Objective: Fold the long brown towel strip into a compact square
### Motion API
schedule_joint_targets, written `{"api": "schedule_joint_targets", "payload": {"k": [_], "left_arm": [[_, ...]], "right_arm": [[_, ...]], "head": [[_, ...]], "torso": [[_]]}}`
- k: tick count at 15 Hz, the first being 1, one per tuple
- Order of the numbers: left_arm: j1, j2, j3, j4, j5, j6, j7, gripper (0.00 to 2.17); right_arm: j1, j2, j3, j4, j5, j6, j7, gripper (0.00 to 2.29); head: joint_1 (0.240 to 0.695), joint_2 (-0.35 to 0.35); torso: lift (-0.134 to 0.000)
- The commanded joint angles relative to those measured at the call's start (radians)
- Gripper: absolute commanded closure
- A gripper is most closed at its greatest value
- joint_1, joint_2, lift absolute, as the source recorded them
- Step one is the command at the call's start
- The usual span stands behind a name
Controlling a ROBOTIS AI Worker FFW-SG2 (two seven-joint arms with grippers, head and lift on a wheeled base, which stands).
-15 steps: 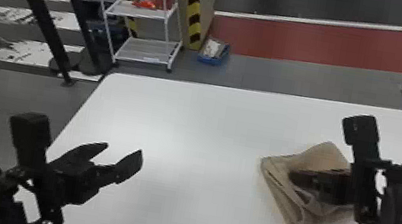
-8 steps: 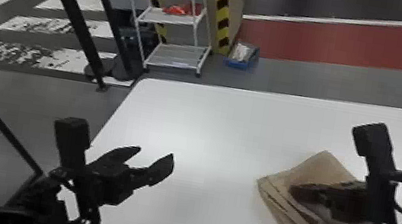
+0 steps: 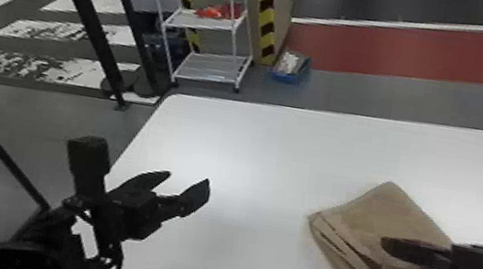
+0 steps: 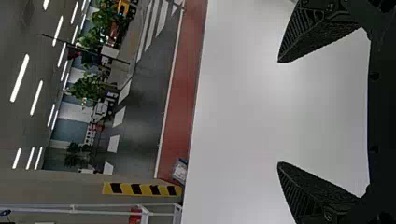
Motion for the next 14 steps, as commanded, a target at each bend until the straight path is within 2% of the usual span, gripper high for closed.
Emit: {"api": "schedule_joint_targets", "payload": {"k": [1,2,4,7,10,14], "left_arm": [[-0.017,0.0,0.0,0.018,0.0,0.0,-0.001,0.1],[-0.025,0.0,-0.003,0.025,0.0,0.0,-0.001,0.1],[-0.026,-0.002,-0.009,0.028,0.0,0.0,-0.001,0.1],[-0.034,0.0,-0.011,0.039,-0.003,0.0,-0.001,0.1],[-0.037,0.006,0.003,0.045,-0.001,0.0,-0.001,0.1],[-0.04,0.008,0.008,0.057,-0.001,0.0,-0.001,0.1]], "right_arm": [[0.073,0.001,-0.096,-0.057,-0.008,0.044,0.013,1.9],[0.074,0.001,-0.125,-0.063,-0.007,0.059,0.012,1.9],[0.076,-0.021,-0.14,-0.045,0.019,0.056,0.005,1.9],[0.016,-0.011,-0.099,0.049,0.073,0.032,-0.01,1.9],[-0.071,0.0,-0.053,0.176,0.127,0.01,-0.041,1.9],[-0.176,0.001,-0.046,0.306,0.133,-0.109,-0.1,1.9]], "head": [[0.695,0.297],[0.695,0.287],[0.695,0.26],[0.695,0.206],[0.695,0.202],[0.695,0.207]], "torso": [[-0.128],[-0.128],[-0.128],[-0.128],[-0.128],[-0.128]]}}
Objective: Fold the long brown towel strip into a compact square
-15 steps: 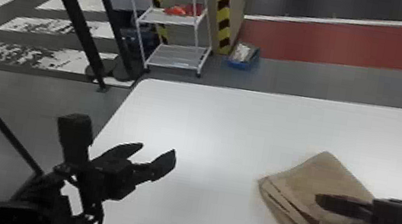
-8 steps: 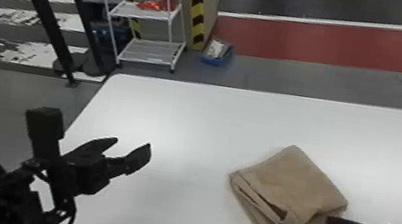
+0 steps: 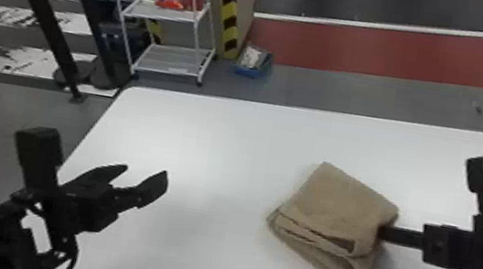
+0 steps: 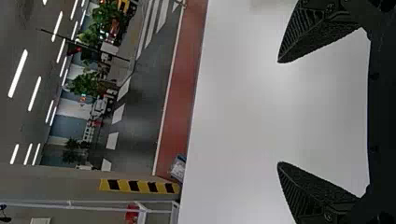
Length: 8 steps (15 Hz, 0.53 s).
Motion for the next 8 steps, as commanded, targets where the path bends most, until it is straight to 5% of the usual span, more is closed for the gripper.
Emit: {"api": "schedule_joint_targets", "payload": {"k": [1,8], "left_arm": [[-0.002,0.0,0.002,0.009,0.0,-0.006,0.0,0.1],[-0.01,0.0,0.005,0.025,0.0,-0.025,0.0,0.1]], "right_arm": [[-0.06,0.001,-0.002,0.06,0.001,-0.055,-0.021,1.9],[-0.184,0.001,0.018,0.267,0.011,-0.199,-0.083,1.9]], "head": [[0.695,0.203],[0.695,0.174]], "torso": [[-0.128],[-0.128]]}}
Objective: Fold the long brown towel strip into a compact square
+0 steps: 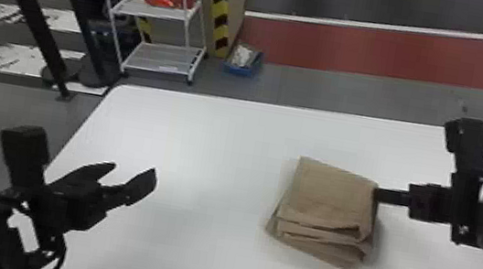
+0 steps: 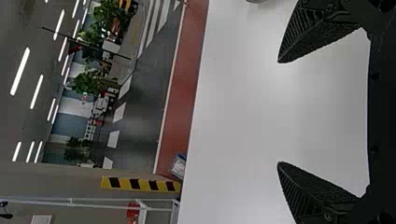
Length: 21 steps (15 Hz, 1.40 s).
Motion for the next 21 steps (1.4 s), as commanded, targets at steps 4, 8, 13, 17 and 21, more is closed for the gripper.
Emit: {"api": "schedule_joint_targets", "payload": {"k": [4,8,13,17,21], "left_arm": [[-0.003,0.0,0.003,0.002,0.0,-0.003,0.0,0.1],[-0.003,0.006,0.014,0.007,0.002,-0.006,-0.002,0.1],[-0.006,0.012,0.025,0.008,0.021,-0.006,-0.002,0.1],[-0.005,0.012,0.016,0.007,0.021,-0.006,-0.003,0.1],[0.008,0.014,0.034,0.005,0.029,-0.006,-0.008,0.1]], "right_arm": [[-0.053,0.001,0.016,0.108,-0.006,-0.137,-0.017,1.9],[-0.042,0.001,0.036,0.097,0.014,-0.097,-0.017,1.9],[0.056,0.001,-0.006,-0.223,0.034,0.136,0.009,1.9],[0.116,0.001,0.03,-0.329,0.0,0.2,0.04,1.9],[0.186,0.001,0.113,-0.337,0.011,0.231,0.055,1.9]], "head": [[0.695,0.175],[0.695,0.183],[0.695,0.189],[0.695,0.183],[0.695,0.235]], "torso": [[-0.128],[-0.128],[-0.128],[-0.128],[-0.128]]}}
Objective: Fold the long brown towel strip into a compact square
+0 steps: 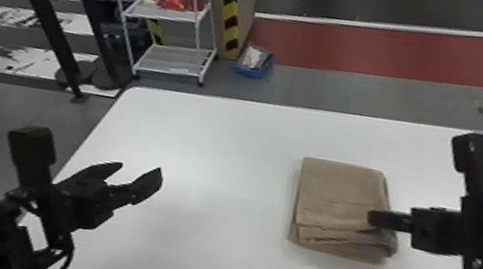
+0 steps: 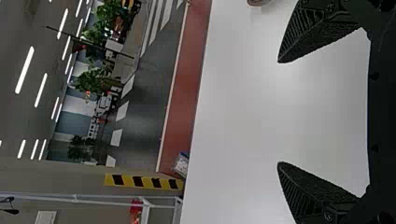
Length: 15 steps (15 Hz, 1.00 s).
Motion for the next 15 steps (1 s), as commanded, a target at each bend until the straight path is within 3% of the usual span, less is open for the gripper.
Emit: {"api": "schedule_joint_targets", "payload": {"k": [1,6,8,9,12,13,14,15], "left_arm": [[0.003,0.002,0.006,0.006,0.004,-0.003,0.0,0.1],[0.003,0.002,0.002,0.012,0.008,-0.015,0.001,0.1],[0.002,0.0,-0.004,0.002,0.008,-0.015,0.004,0.1],[0.002,-0.005,-0.009,-0.004,0.008,-0.012,0.004,0.1],[0.006,-0.008,-0.007,-0.024,0.007,-0.009,0.001,0.1],[0.012,-0.009,-0.004,-0.027,0.008,-0.025,-0.029,0.1],[0.028,-0.014,-0.003,-0.027,0.019,-0.086,-0.069,0.1],[0.052,-0.021,-0.007,-0.027,0.045,-0.175,-0.103,0.09]], "right_arm": [[0.037,0.001,0.028,-0.005,0.013,0.021,0.0,1.9],[0.084,0.001,0.03,-0.008,0.02,-0.016,-0.005,1.9],[0.046,0.001,-0.035,-0.068,-0.049,-0.059,-0.019,1.88],[0.034,0.001,-0.073,-0.102,-0.107,-0.068,-0.031,1.73],[0.057,0.001,-0.133,-0.152,-0.15,-0.077,-0.031,1.63],[0.095,0.001,-0.179,-0.178,-0.187,-0.123,-0.032,1.15],[0.136,0.001,-0.216,-0.195,-0.202,-0.203,-0.043,0.44],[0.19,0.001,-0.255,-0.201,-0.222,-0.353,-0.072,0.02]], "head": [[0.695,0.25],[0.695,0.279],[0.695,0.278],[0.695,0.273],[0.695,0.239],[0.695,0.234],[0.695,0.228],[0.695,0.204]], "torso": [[-0.128],[-0.128],[-0.128],[-0.128],[-0.128],[-0.128],[-0.128],[-0.128]]}}
